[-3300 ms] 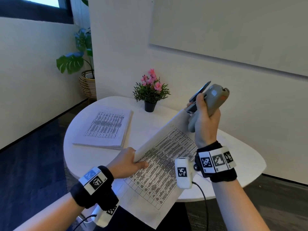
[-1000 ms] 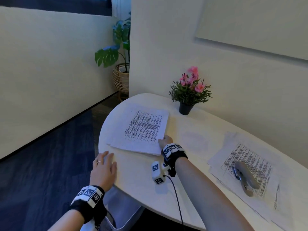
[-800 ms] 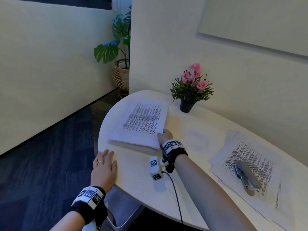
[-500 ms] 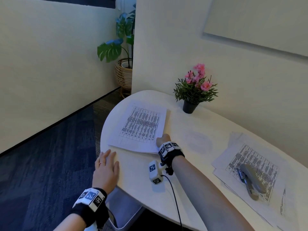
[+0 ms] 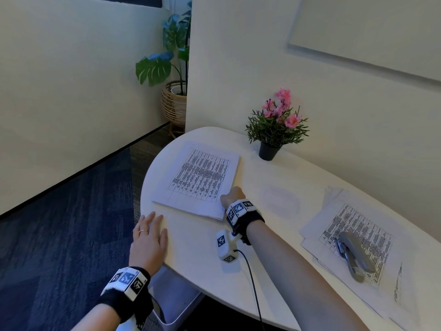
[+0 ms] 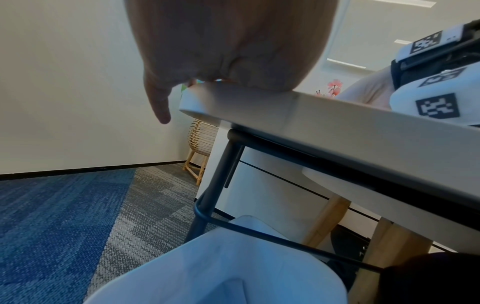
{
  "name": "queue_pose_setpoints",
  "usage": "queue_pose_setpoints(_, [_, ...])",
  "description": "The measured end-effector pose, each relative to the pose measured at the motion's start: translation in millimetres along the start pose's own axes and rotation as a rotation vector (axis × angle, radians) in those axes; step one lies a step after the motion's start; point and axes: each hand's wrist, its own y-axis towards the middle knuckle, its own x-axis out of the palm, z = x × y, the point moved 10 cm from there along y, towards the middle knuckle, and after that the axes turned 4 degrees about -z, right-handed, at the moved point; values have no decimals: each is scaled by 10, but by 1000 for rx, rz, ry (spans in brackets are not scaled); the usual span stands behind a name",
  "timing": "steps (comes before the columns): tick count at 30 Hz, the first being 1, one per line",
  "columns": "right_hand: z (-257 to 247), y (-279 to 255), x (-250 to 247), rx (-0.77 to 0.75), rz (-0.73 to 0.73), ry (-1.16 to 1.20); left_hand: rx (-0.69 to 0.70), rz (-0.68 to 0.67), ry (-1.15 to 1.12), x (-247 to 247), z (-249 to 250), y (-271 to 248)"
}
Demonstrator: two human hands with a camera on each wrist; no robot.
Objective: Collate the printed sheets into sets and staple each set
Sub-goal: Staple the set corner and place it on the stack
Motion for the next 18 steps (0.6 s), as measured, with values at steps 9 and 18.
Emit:
queue_pose_setpoints(9, [-62, 15, -51, -164, -23, -102, -27, -33, -12, 36, -16, -16])
queue_pose_setpoints(18, [160, -388, -687, -359, 91, -6, -9, 22, 126, -13, -4, 31])
